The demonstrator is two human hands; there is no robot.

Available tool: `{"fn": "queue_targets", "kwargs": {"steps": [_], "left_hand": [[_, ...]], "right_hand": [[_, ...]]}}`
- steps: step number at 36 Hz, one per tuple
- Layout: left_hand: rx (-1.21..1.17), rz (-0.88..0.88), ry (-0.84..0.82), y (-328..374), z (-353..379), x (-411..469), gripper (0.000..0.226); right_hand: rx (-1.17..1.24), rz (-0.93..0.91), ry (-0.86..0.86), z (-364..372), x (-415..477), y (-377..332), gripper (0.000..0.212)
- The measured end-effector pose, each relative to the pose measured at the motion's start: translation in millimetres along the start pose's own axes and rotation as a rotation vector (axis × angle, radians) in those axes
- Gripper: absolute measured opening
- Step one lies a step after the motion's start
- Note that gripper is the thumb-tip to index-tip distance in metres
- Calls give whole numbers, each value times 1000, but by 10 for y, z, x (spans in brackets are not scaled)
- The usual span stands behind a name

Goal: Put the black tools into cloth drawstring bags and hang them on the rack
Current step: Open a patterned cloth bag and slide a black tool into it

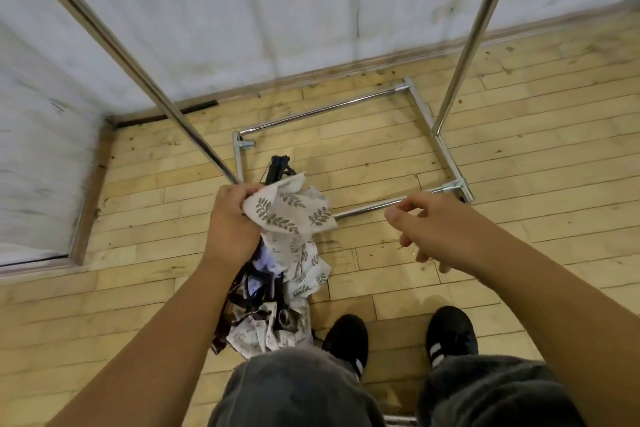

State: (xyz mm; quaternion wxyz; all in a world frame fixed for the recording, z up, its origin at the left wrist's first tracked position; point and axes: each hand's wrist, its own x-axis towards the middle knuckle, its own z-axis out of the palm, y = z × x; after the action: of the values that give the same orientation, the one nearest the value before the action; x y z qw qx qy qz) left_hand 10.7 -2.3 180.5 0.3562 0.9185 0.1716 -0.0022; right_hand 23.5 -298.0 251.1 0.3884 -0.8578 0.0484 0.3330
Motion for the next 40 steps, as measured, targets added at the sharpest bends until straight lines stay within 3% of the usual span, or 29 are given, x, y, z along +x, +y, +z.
{"fn": "queue_targets", "kwargs": {"steps": [3, 9, 12, 14, 17, 20, 25, 29, 32, 34, 37, 38, 40], "left_hand": [[-157, 89, -61, 590, -295, -58, 30], [-582, 49, -388, 1424, -524, -342, 35], [-591, 44, -472, 1554, -349, -399, 35], [-520, -33, -603, 1619, -190, -430, 24], [-412, -48, -724, 1662, -51, -556, 27], [-377, -26, -618, 1690, -131, -741, 49], [-174, -22, -393, 1626, -66, -548, 28], [-444, -192, -461, 1682, 27, -457, 35], [-733, -345, -471, 1770, 44, -440, 20], [-759, -369, -539, 1766, 32, -428, 41], [-736, -365, -551, 1754, 36, -418, 101], [-696, -350, -537, 1759, 42, -415, 107], [-581, -312, -511, 1759, 52, -424, 96]], "right_hand": [[96, -3, 40, -10, -11, -72, 38], [715, 55, 13, -164, -63, -160, 54], [957, 93, -153, -243, -70, -128, 73], [1064, 122, -225, -278, -101, -127, 73], [985, 98, -145, -257, -80, -102, 44], [925, 77, 1, -233, -47, -64, 20], [874, 35, 27, -248, -42, -50, 15], [652, -32, -5, -246, -80, -77, 22], [427, -167, -18, -236, -150, -108, 21], [348, -261, -71, -212, -217, -139, 24], [218, -363, -146, -157, -247, -136, 21], [180, -378, -152, -139, -234, -113, 22], [138, -401, -144, -119, -227, -95, 24]]}}
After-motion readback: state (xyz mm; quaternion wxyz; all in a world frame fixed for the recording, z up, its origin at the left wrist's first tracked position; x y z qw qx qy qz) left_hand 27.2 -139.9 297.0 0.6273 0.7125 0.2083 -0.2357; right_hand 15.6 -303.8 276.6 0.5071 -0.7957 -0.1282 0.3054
